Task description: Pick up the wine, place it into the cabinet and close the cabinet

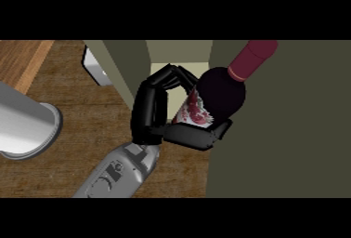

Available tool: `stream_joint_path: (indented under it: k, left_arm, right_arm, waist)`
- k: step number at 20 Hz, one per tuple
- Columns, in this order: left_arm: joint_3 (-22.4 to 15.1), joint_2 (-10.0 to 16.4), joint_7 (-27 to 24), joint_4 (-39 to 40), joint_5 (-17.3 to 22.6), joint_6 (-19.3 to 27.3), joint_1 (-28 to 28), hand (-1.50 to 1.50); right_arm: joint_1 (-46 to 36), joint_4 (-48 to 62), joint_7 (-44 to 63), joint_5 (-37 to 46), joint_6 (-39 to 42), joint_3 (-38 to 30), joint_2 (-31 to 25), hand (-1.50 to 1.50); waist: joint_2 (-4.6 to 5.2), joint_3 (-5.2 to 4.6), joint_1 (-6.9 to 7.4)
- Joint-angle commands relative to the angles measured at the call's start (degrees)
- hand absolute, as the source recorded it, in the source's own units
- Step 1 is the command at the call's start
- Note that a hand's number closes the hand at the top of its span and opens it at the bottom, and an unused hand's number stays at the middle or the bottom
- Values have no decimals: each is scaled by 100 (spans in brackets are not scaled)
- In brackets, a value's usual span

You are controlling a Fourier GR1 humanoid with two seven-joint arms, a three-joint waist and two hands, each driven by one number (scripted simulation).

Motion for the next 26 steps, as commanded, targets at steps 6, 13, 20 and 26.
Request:
stream_joint_path:
  k: [6,13,20,26]
  left_arm:
    - [-142,-2,-1203,965,880,267,21,150]
    - [-271,-2,-1854,1493,1244,228,146,150]
    - [-208,-2,-1851,1797,771,285,85,150]
    - [157,103,-1872,1853,666,86,54,150]
  right_arm:
    - [208,-623,162,-443,10,-39,5,-150]
    - [270,-767,232,-494,-7,-57,42,-150]
    - [-138,-539,442,-272,-199,72,46,-150]
    - [-433,-685,887,-737,-259,-363,-281,-150]
  waist:
    - [7,-3,-16]
    - [6,-3,-43]
    - [-2,-4,38]
    - [-11,-3,54]
